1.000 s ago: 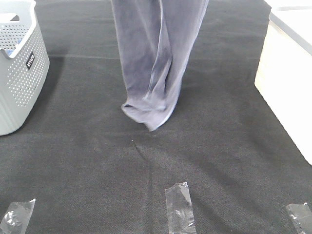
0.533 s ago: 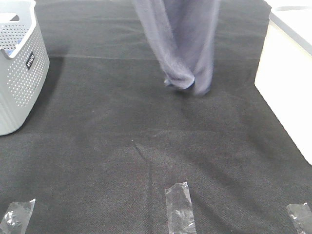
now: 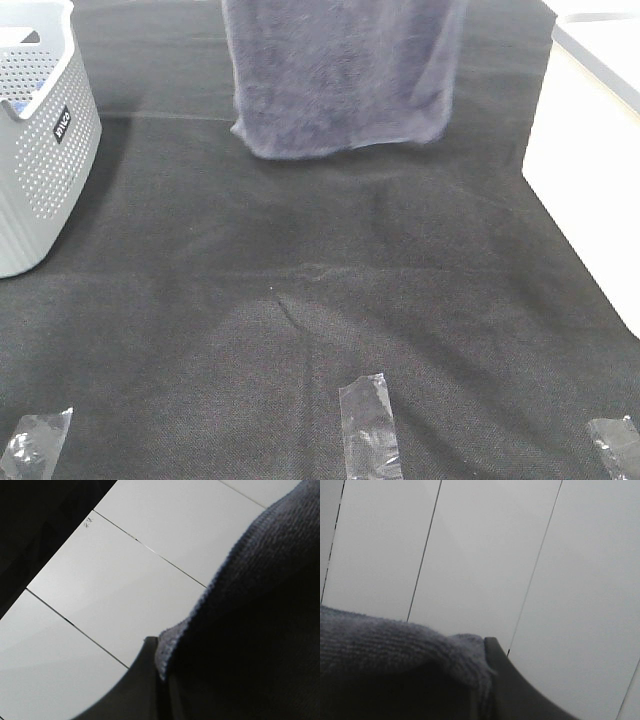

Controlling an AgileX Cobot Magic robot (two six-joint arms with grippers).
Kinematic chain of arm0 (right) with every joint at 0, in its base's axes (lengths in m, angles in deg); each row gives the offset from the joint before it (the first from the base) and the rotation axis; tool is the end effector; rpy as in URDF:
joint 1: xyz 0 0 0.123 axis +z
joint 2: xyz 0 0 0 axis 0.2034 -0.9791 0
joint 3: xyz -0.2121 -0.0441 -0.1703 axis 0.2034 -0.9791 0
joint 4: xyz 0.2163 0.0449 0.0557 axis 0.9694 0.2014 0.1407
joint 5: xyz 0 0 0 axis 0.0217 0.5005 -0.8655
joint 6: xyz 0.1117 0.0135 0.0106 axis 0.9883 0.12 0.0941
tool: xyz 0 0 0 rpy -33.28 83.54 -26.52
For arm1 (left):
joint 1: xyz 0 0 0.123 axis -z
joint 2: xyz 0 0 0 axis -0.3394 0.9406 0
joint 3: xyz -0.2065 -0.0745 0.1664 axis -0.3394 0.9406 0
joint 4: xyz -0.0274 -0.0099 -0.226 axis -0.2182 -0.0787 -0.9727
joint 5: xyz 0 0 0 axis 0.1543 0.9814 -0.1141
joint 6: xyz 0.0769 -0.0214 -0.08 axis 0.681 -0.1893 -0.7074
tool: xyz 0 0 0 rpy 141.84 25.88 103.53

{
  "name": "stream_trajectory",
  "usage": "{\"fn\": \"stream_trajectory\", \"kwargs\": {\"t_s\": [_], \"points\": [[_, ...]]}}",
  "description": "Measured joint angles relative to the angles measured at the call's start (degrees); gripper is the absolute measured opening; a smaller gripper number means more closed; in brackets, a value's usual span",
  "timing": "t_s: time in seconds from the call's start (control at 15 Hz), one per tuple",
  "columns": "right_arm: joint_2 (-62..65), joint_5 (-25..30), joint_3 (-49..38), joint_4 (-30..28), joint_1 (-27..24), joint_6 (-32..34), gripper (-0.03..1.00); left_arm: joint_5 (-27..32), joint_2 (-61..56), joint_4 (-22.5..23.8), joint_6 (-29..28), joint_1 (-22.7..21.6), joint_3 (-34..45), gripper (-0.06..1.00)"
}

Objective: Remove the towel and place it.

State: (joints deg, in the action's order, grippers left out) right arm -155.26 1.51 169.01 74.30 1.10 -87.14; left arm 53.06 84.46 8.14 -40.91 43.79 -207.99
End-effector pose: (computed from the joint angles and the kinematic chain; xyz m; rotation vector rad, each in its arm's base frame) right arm 0.4244 0.0999 0.5042 -0.3607 1.2581 -0.0444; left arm 0.4125 -0.1875 0.5017 0.8011 0.8787 0.4999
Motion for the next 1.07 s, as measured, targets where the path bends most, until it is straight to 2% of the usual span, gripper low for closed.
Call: {"fn": "stream_trajectory", "kwargs": {"t_s": [0.27,0.53,0.67,0.87,1.07], "points": [[-3.0,-7.0,0.1,4.4,0.3,0.0,0.02,-7.6,4.3,-1.6,0.0,-3.8,0.0,0.0],[-9.7,-13.3,4.4,5.1,1.8,0.2,0.02,-19.9,9.8,-9.3,0.0,-7.3,-0.6,0.0],[-13.8,-15.5,8.4,5.3,1.9,2.4,0.02,-21.8,14.4,-11.7,0.1,-8.0,-5.6,0.0],[-19.4,-16.8,13.6,5.5,1.9,4.3,0.02,-21.7,23.1,-11.9,0.2,-8.2,-19.3,0.0],[-21.0,-17.6,14.9,5.5,1.9,4.5,0.02,-19.8,28.0,-11.9,0.2,-8.5,-28.4,0.0]]}}
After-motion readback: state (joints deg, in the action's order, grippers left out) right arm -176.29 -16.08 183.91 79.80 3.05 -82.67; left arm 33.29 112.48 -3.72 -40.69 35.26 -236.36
